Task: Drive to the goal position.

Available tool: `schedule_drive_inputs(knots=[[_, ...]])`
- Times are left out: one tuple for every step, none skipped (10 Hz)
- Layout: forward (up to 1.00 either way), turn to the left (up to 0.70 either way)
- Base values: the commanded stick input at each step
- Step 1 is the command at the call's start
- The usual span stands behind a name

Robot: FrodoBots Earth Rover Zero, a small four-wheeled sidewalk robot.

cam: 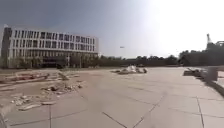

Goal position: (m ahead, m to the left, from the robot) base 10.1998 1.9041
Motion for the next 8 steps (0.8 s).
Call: schedule_drive_inputs(knots=[[0.70,0.00],[0.70,0.00],[0.70,0.00],[0.70,0.00],[0.70,0.00],[0.70,0.00],[0.70,0.00],[0.70,0.00]])
